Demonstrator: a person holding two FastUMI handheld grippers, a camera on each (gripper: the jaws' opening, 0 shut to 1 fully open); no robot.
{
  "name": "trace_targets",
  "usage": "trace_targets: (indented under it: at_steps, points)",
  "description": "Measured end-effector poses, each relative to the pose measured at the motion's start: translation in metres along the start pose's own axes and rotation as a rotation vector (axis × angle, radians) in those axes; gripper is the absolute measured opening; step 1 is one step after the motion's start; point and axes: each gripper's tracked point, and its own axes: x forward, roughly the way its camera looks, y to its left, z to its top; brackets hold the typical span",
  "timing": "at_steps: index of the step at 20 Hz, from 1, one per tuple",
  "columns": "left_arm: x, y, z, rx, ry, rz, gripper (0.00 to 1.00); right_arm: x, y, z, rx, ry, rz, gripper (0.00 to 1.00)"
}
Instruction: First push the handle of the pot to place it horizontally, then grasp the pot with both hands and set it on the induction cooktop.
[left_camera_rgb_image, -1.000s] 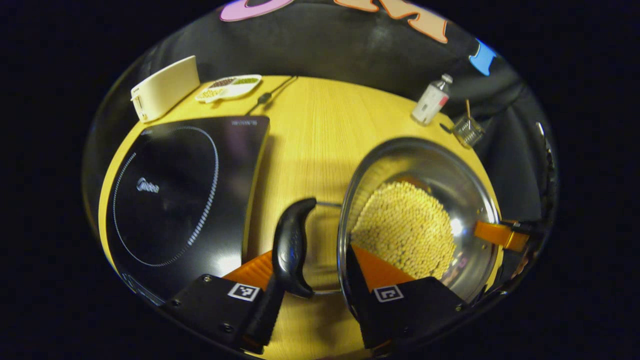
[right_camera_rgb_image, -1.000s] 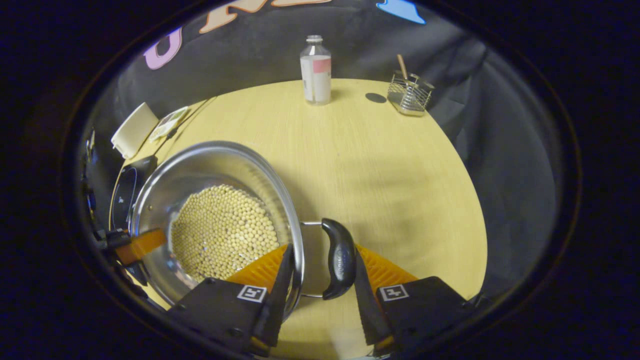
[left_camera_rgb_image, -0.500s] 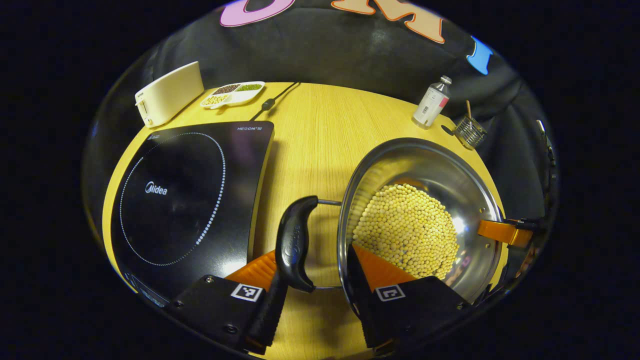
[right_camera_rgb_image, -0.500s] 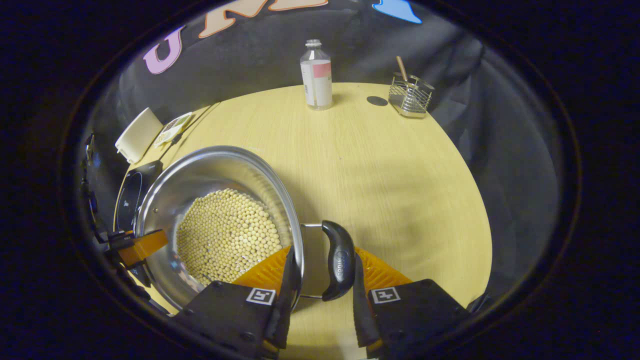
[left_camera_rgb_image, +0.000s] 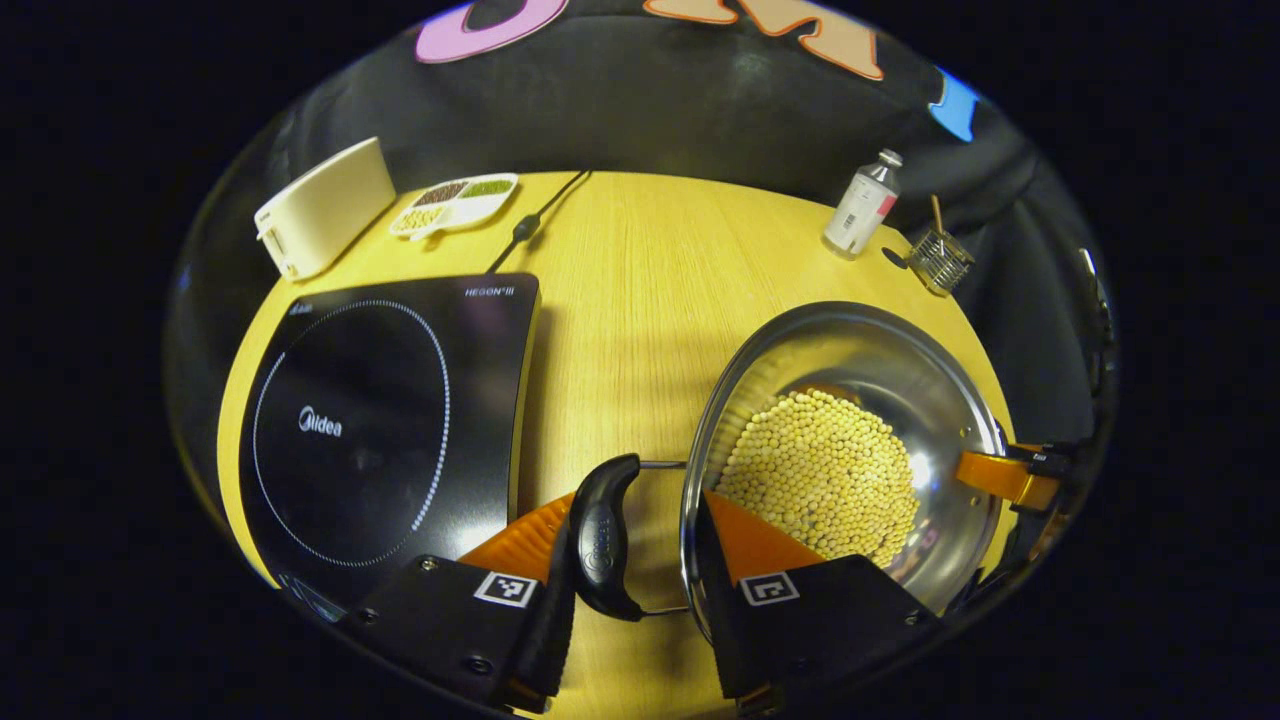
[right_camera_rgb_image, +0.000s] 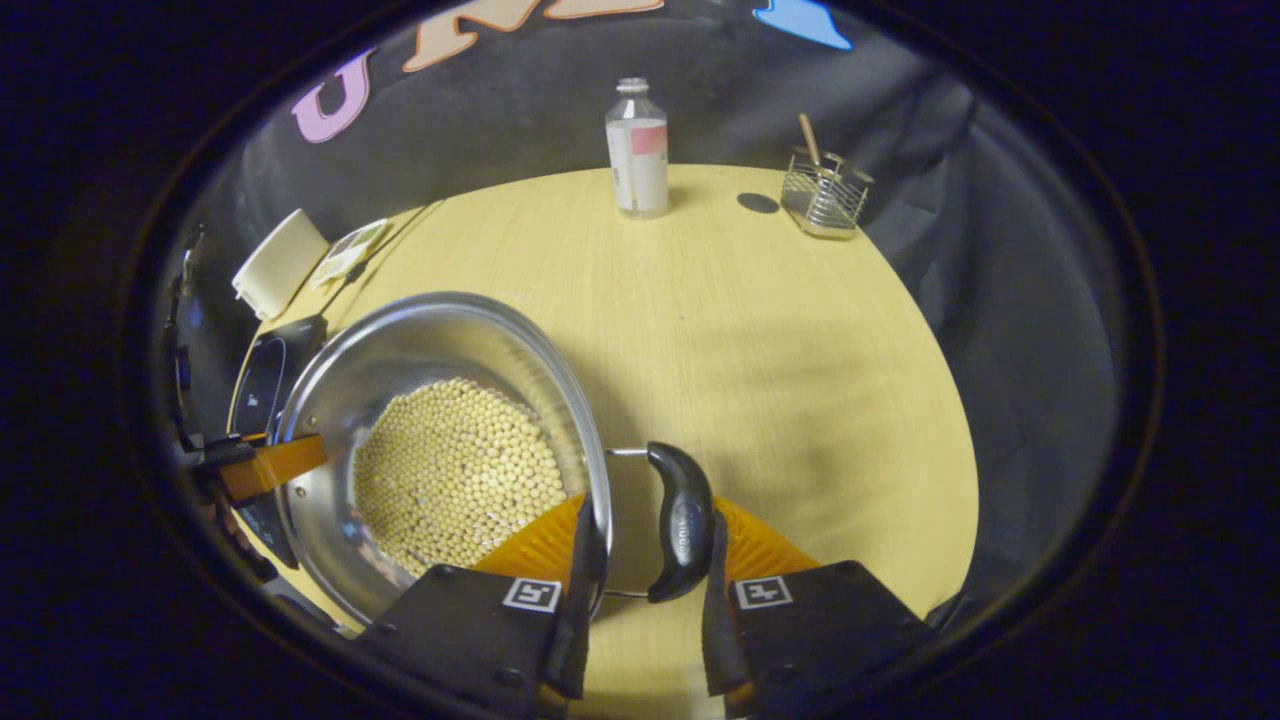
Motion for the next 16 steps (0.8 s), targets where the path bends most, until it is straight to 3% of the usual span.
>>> trace_targets:
  at_steps: [4, 5, 7, 8, 10, 11, 14, 15, 16]
  points:
    - [-0.027, 0.005, 0.014, 0.039, -0.065, 0.015, 0.58, -0.020, 0.007, 0.008, -0.007, -0.040, 0.038, 0.47]
    - [-0.037, 0.008, 0.016, 0.037, -0.075, 0.024, 0.58, -0.027, 0.010, 0.007, -0.003, -0.043, 0.055, 0.42]
    - [-0.055, 0.019, 0.021, 0.023, -0.092, 0.046, 0.58, -0.040, 0.026, 0.011, -0.014, -0.052, 0.092, 0.42]
    - [-0.064, 0.028, 0.024, 0.014, -0.103, 0.059, 0.58, -0.046, 0.036, 0.016, -0.025, -0.057, 0.112, 0.48]
    - [-0.084, 0.047, 0.028, -0.013, -0.121, 0.086, 0.58, -0.052, 0.060, 0.026, -0.052, -0.077, 0.156, 0.42]
    - [-0.093, 0.059, 0.029, -0.028, -0.130, 0.098, 0.60, -0.054, 0.075, 0.031, -0.061, -0.085, 0.180, 0.48]
    - [-0.108, 0.107, 0.031, -0.057, -0.145, 0.124, 0.58, -0.058, 0.126, 0.034, -0.078, -0.086, 0.224, 0.47]
    - [-0.106, 0.121, 0.030, -0.062, -0.140, 0.121, 0.58, -0.059, 0.141, 0.032, -0.086, -0.084, 0.226, 0.42]
    - [-0.104, 0.136, 0.029, -0.068, -0.131, 0.113, 0.58, -0.059, 0.157, 0.033, -0.089, -0.082, 0.221, 0.47]
